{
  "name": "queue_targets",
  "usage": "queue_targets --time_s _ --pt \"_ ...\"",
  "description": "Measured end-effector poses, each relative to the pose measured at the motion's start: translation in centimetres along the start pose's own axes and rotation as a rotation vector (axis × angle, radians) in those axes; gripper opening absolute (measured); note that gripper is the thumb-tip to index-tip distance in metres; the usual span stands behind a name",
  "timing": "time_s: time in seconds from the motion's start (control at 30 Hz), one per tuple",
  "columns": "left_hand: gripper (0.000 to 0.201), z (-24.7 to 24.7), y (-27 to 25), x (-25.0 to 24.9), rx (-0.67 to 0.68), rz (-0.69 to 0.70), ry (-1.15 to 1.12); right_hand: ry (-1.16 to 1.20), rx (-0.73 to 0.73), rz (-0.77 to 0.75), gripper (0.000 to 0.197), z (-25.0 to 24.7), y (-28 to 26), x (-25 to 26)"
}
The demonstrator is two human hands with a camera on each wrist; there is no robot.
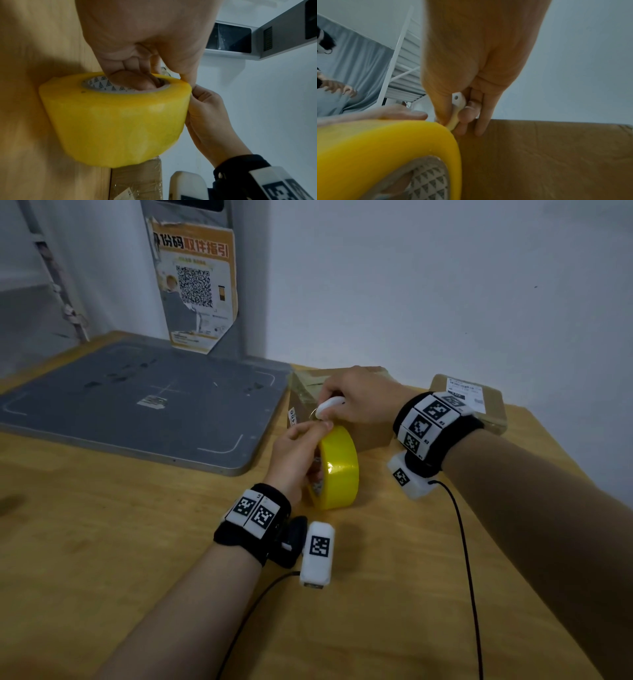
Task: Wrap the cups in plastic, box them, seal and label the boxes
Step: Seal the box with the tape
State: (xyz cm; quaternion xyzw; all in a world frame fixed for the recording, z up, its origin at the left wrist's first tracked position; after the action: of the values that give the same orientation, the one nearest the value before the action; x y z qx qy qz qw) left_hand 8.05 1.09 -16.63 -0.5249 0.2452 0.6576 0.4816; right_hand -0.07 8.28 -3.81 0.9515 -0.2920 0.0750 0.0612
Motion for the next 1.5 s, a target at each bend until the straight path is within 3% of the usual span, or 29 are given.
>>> queue_targets --time_s 0.13,0.4,0.57,0.87,0.97,1.13,1.23,1.37,1.5 --pt "0.023 0.2 -0.2 -0.1 0.0 0.001 -0.004 -0.026 -0.029 0.005 0.007 -0.5 -0.3 -0.1" --pt "0.031 0.4 -0.6 -0.3 -0.01 0.017 0.008 -0.014 -0.005 -0.008 0.017 -0.1 0.2 0.6" --pt "0.034 0.5 -0.6 -0.2 -0.022 0.029 0.022 -0.093 0.057 -0.02 0.004 0.1 0.7 1.1" --pt "0.022 0.3 -0.4 -0.2 -0.051 0.036 0.033 -0.184 0.097 -0.038 0.011 0.0 0.6 -0.2" --pt "0.02 0.3 -0.5 -0.3 -0.046 0.047 0.046 -0.137 0.133 0.044 0.014 0.8 -0.3 -3.1" --pt "0.018 0.4 -0.6 -0.3 -0.042 0.054 0.061 0.088 0.039 0.178 0.014 1.4 -2.6 -6.2" --pt "0.015 0.5 -1.1 -0.4 -0.024 0.054 0.074 0.321 0.139 0.301 0.012 4.2 -4.6 -7.2" --pt "0.015 0.6 -2.1 -0.8 -0.002 0.09 0.125 0.379 0.28 0.386 0.027 7.7 -7.0 -8.3" --pt "0.015 0.7 -3.6 -1.2 0.044 0.168 0.212 0.384 0.346 0.441 0.029 8.9 -9.9 -8.5"
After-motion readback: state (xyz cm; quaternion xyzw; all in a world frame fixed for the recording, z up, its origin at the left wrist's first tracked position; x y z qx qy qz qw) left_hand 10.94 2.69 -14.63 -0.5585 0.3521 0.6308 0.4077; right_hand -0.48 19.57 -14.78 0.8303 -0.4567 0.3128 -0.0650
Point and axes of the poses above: each hand's wrist, its own y-axis towards the middle knuckle, its own z-axis out of the palm, x = y × z, the point moved 7 cm from there along y, towards the middle knuckle
